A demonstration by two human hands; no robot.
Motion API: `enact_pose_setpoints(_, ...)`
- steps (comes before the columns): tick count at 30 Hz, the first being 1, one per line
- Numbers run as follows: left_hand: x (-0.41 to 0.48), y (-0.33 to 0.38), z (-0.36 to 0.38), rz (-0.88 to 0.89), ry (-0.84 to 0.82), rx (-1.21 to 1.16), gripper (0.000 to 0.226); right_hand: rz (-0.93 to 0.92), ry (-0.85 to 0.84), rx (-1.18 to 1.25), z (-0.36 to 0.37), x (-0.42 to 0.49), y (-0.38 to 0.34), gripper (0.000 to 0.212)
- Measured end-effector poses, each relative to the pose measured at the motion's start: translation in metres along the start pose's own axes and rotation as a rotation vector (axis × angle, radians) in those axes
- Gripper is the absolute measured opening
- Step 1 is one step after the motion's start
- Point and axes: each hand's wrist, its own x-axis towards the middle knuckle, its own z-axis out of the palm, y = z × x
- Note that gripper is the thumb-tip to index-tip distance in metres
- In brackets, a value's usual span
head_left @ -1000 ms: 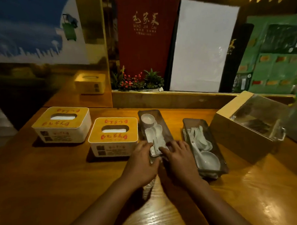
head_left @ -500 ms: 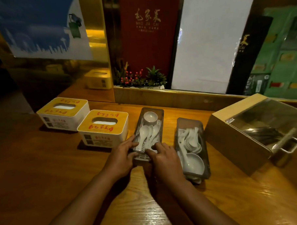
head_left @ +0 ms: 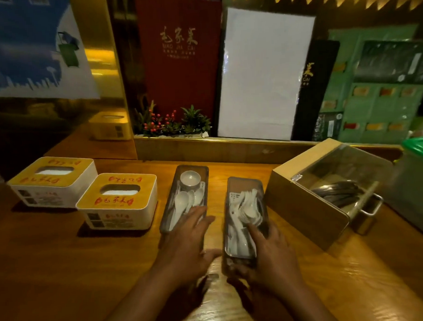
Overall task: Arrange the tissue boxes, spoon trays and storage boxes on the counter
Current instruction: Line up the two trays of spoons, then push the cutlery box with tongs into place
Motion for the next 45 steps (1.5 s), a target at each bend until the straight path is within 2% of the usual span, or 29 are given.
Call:
enact_pose_setpoints(5, 0.017, 0.019, 0.022, 0.112, -0.176, 0.105, 0.081, -0.090, 0.013, 0.143, 0.006, 0.016, 0.015, 0.097)
enact_pose_setpoints(10, 0.036, 0.011, 0.036, 0.145, -0.100, 0.180, 0.068, -0.092, 0.020, 0.200, 0.019, 0.044, 0.023, 0.100)
enact_pose_setpoints(20, 0.047, 0.009, 0.033, 0.143, -0.132, 0.177, 0.067, -0.105, 0.057, 0.187, 0.024, 0.053, 0.021, 0.087)
enact_pose_setpoints(26, 0.053, 0.027, 0.033, 0.084, -0.171, 0.126, 0.079, -0.123, -0.122, 0.143, -0.020, 0.036, 0.030, 0.098)
enact_pose_setpoints(28, 0.057, 0.041, 0.033, 0.070, -0.167, 0.050, 0.083, -0.129, -0.099, 0.186, -0.051, 0.027, 0.042, 0.091)
enact_pose_setpoints(33, 0.075, 0.100, 0.044, 0.022, -0.132, -0.193, 0.086, -0.039, 0.251, 0.369, -0.123, 0.031, 0.112, 0.055)
enact_pose_setpoints(36, 0.092, 0.144, 0.068, -0.004, -0.101, -0.301, 0.087, 0.105, 0.405, 0.352, -0.137, 0.053, 0.184, 0.046)
enact_pose_setpoints(40, 0.114, 0.206, 0.111, -0.083, -0.067, -0.286, 0.096, 0.313, 0.390, 0.374, -0.140, 0.075, 0.282, 0.051)
enact_pose_setpoints(45, 0.142, 0.266, 0.148, -0.149, 0.001, -0.021, 0.105, 0.224, 0.304, 0.263, -0.143, 0.102, 0.360, 0.061)
